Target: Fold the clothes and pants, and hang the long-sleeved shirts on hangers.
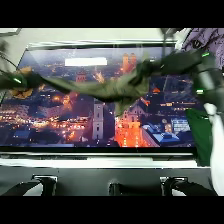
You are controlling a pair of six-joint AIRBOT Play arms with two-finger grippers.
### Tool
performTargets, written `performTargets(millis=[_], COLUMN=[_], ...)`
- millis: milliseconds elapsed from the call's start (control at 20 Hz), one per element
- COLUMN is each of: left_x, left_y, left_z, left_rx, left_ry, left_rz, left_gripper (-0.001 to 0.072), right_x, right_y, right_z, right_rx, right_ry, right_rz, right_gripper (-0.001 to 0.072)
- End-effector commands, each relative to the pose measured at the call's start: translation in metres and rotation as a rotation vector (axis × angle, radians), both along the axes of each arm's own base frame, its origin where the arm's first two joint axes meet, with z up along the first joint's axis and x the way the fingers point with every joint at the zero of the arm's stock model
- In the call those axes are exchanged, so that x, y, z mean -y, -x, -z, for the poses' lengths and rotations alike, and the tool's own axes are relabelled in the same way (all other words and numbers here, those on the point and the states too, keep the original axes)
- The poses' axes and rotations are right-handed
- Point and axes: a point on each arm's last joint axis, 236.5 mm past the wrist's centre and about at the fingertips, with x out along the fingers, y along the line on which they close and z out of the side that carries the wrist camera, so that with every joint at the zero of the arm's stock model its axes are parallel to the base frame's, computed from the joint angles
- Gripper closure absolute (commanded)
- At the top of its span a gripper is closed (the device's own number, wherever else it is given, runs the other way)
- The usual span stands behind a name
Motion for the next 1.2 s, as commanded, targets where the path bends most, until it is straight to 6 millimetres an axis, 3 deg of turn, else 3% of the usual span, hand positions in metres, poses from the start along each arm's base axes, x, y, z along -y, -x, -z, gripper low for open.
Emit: performTargets(millis=[0,100,250,350,400,500,600,700,750,800,900,1000,1150], left_x=[-0.047,-0.061,-0.071,-0.070,-0.069,-0.069,-0.071,-0.073,-0.075,-0.076,-0.078,-0.080,-0.077], left_y=[0.043,0.083,0.141,0.168,0.174,0.171,0.149,0.111,0.087,0.063,0.016,-0.021,-0.057], left_z=[-0.150,-0.194,-0.228,-0.244,-0.248,-0.245,-0.227,-0.190,-0.163,-0.131,-0.054,0.031,0.140], left_rx=[0.302,0.397,0.482,0.537,0.550,0.541,0.483,0.372,0.296,0.212,0.024,-0.167,-0.367], left_ry=[-0.176,-0.216,-0.228,-0.221,-0.205,-0.190,-0.195,-0.203,-0.209,-0.215,-0.218,-0.200,-0.172], left_rz=[-0.152,-0.218,-0.286,-0.293,-0.302,-0.308,-0.303,-0.292,-0.285,-0.276,-0.253,-0.257,-0.255], left_gripper=[0.0693,0.0694,0.0693,0.0693,0.0693,0.0693,0.0693,0.0693,0.0694,0.0693,0.0693,0.0693,0.0692], right_x=[0.054,0.073,0.093,0.099,0.101,0.100,0.099,0.090,0.081,0.068,0.034,0.000,-0.029], right_y=[0.041,0.084,0.148,0.173,0.178,0.167,0.129,0.074,0.041,0.013,-0.039,-0.071,-0.088], right_z=[-0.130,-0.173,-0.214,-0.236,-0.242,-0.240,-0.219,-0.179,-0.148,-0.113,-0.024,0.067,0.184], right_rx=[0.298,0.385,0.463,0.515,0.527,0.518,0.460,0.357,0.281,0.197,-0.003,-0.202,-0.440], right_ry=[0.082,0.081,0.044,-0.020,-0.052,-0.077,-0.077,-0.094,-0.117,-0.143,-0.188,-0.249,-0.300], right_rz=[0.135,0.170,0.209,0.235,0.250,0.270,0.308,0.349,0.367,0.371,0.345,0.324,0.326], right_gripper=[0.0687,0.0687,0.0687,0.0687,0.0687,0.0687,0.0687,0.0687,0.0687,0.0686,0.0686,0.0686,0.0686])
